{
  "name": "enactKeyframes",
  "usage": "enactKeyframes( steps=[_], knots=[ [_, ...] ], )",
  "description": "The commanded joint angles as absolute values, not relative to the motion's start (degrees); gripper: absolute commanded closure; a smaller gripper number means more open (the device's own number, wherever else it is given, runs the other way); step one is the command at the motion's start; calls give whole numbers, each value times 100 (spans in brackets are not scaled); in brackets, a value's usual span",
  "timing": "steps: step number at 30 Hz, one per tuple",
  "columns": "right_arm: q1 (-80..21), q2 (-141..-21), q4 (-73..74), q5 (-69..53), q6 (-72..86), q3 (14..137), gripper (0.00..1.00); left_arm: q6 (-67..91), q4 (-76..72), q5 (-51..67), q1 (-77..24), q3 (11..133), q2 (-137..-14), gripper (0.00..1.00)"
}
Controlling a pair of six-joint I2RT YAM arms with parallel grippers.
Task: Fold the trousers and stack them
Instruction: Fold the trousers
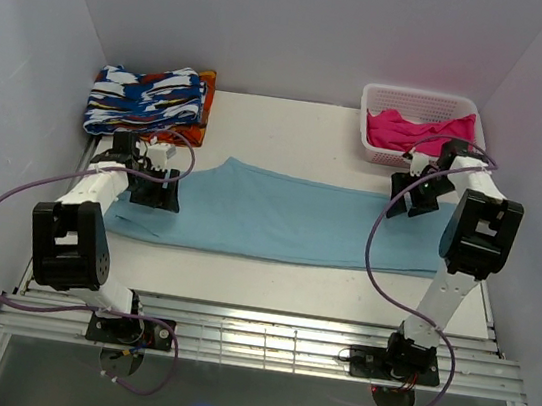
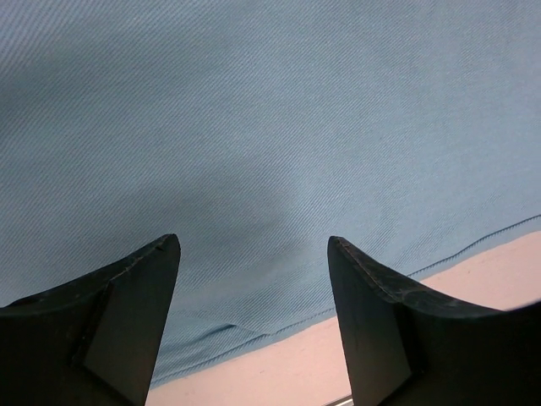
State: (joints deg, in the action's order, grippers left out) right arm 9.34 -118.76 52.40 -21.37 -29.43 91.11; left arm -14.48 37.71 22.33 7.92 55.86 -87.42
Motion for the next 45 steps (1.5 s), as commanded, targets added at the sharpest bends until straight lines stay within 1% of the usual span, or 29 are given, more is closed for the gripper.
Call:
enactKeyframes(
  steps=[1,3,4,6,7,11,18,24,29,36,37,39,40,42,44,45],
  knots=[
    [1071,-10929,5300,-2346,-3015,8984,15,-1239,3683,2120,826,5651,-8482,18],
    [1334,-10505,5221,-2251,-2832,8581,14,-1318,3656,1952,817,5651,-8482,18],
    [1684,-10172,5125,-2180,-2752,8465,14,-1362,3656,1925,817,5651,-8473,18],
    [2098,-9950,5072,-2136,-2707,8193,14,-1380,3639,1907,817,5643,-8464,18],
    [2483,-9793,5002,-2110,-2690,8096,14,-1389,3621,1907,817,5651,-8473,18],
    [3040,-9747,4483,-1706,-2750,7770,15,-1362,3656,2100,826,5722,-8525,18],
    [3278,-10344,4210,-1328,-3093,7761,24,-1468,3753,2127,826,5827,-8517,18],
    [3322,-10810,4017,-1283,-3173,7691,29,-1521,3832,2171,826,5792,-8446,18],
    [3331,-10951,3683,-1126,-3305,7392,28,-1494,3867,2215,817,5818,-8359,18],
    [3322,-11171,3717,-1194,-3419,7137,27,-1468,3902,2276,817,5871,-8429,18],
    [3331,-11241,3805,-1239,-3436,7154,30,-1476,3894,2276,817,5897,-8429,18],
    [3331,-11337,4050,-1555,-3524,7286,40,-1468,3902,2259,826,5924,-8446,18],
    [3322,-11347,4261,-1669,-3559,7321,50,-1459,3911,2250,817,5950,-8446,18],
    [3322,-11320,4455,-2047,-3603,7409,58,-1459,3911,2215,817,5968,-8446,18],
    [3331,-11312,4806,-2388,-3621,7479,59,-1468,3902,2241,817,5959,-8438,18],
    [3331,-11320,4903,-2460,-3630,7540,67,-1450,3911,2250,826,5950,-8455,18]
  ],
)
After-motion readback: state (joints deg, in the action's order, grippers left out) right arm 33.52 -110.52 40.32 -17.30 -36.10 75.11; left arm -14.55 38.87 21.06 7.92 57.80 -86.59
